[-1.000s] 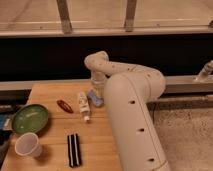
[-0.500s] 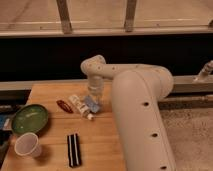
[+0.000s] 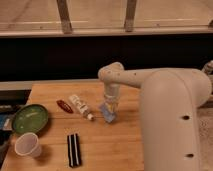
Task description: Wipe the white sponge on the table
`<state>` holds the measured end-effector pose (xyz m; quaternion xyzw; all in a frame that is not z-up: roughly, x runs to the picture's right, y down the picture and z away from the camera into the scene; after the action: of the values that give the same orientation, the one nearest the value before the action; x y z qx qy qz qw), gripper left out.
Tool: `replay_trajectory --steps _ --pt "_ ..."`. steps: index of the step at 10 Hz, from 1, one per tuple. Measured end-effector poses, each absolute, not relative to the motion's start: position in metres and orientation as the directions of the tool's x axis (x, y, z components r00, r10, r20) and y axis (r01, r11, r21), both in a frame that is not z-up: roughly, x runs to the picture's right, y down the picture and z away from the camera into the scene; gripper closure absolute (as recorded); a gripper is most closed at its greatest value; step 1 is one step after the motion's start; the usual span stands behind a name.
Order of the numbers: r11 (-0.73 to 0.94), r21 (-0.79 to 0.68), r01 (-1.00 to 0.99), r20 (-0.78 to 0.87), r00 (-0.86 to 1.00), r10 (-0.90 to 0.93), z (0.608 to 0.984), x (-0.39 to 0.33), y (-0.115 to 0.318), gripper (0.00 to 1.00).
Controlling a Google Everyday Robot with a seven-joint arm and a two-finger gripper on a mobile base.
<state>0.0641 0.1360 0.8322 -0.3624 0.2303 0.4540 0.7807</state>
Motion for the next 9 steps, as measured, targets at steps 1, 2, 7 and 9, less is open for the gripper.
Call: replay_trajectory --steps 1,2,7,9 --pt "0.297 -0.329 -0.896 -0.708 0.443 0.551 0.83 0.081 0.14 1.0" --pt "0.263 -0.295 -0.918 -0.728 0.395 0.56 0.833 0.101 0.142 1.0" --pt "0.261 -0.255 -0.931 -0.75 0.361 0.554 0.889 0.135 0.093 1.0" --pt "0.293 -0.262 -0.92 -0.74 0.386 0.55 0.906 0.119 0.073 1.0"
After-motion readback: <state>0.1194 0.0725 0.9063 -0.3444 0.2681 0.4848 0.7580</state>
